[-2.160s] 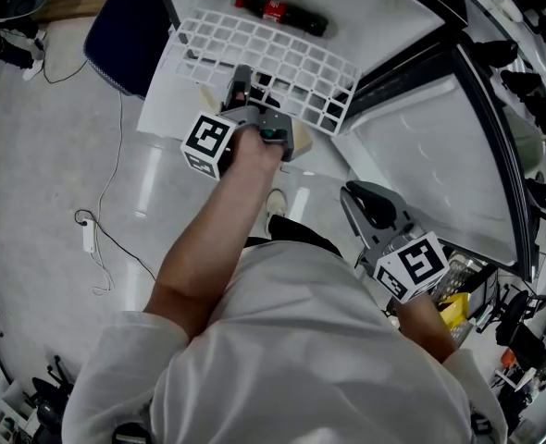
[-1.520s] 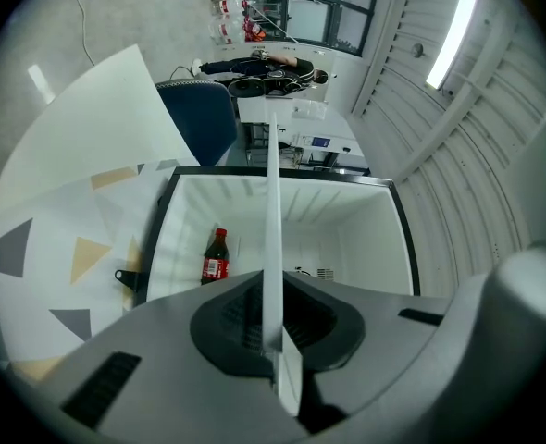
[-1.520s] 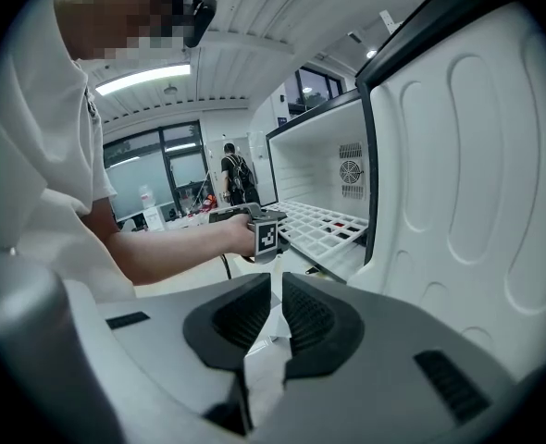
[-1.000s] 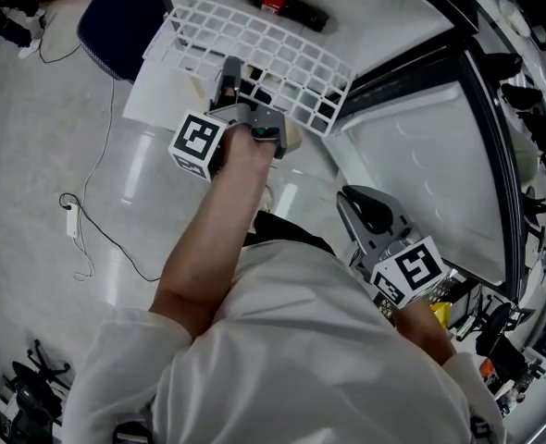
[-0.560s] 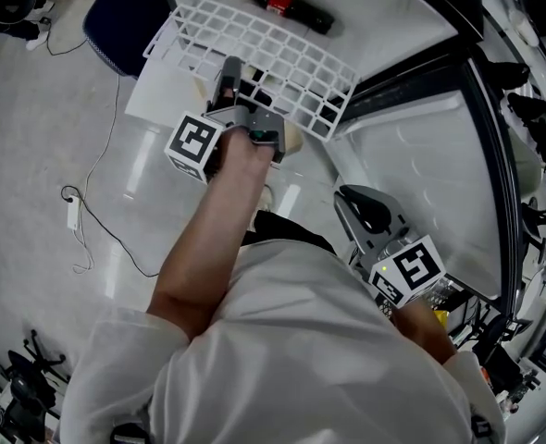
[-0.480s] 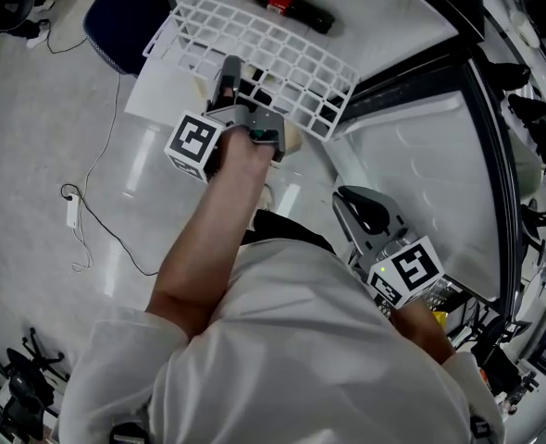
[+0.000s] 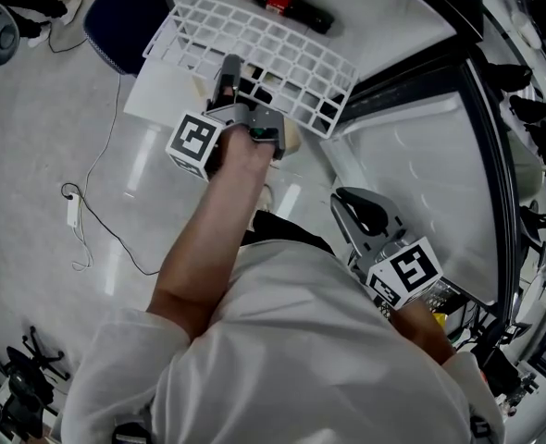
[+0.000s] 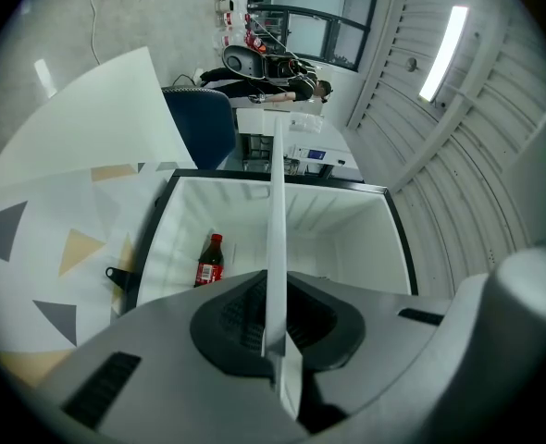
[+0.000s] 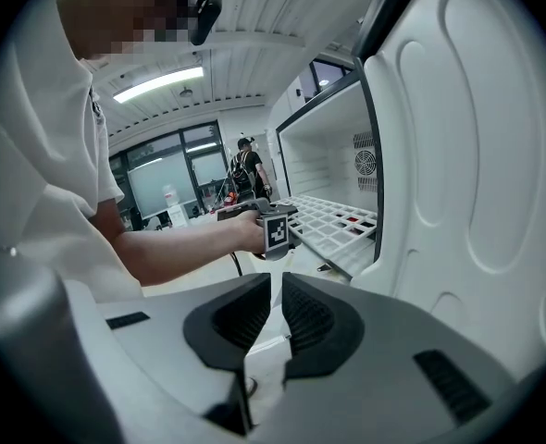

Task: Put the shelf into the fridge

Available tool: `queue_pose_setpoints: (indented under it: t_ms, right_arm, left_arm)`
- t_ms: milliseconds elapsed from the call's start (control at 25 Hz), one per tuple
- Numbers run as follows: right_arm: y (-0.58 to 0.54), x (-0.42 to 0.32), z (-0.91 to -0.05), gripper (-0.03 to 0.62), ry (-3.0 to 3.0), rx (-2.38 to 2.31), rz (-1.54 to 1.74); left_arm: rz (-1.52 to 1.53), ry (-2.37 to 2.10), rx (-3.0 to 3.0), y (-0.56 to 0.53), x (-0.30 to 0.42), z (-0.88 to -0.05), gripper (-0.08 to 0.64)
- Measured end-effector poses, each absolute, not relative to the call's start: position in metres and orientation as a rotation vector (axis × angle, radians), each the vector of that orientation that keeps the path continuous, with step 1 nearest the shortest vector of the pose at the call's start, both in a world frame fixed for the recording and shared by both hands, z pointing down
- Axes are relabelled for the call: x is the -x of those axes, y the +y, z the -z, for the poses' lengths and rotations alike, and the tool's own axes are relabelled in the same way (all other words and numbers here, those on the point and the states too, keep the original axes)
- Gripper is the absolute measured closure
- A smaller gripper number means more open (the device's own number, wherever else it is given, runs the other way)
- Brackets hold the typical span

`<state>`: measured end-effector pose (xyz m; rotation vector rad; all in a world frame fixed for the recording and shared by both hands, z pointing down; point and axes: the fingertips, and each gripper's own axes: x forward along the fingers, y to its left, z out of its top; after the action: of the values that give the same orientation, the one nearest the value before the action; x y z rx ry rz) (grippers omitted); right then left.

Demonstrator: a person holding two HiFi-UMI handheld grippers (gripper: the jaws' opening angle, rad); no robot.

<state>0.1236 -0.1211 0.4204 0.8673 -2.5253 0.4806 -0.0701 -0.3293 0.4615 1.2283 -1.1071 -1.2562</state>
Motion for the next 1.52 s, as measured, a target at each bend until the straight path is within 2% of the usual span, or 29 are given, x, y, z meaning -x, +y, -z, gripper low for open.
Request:
queue_pose_setpoints:
  t_ms: [1520]
  right_arm:
    - [-0.145, -0.116, -0.407, 0.545, -2.553, -0.920, -0.373]
  left_arm:
    - [1.155, -1.071, -1.286, -0.378, 0.050, -0.464, 0.534]
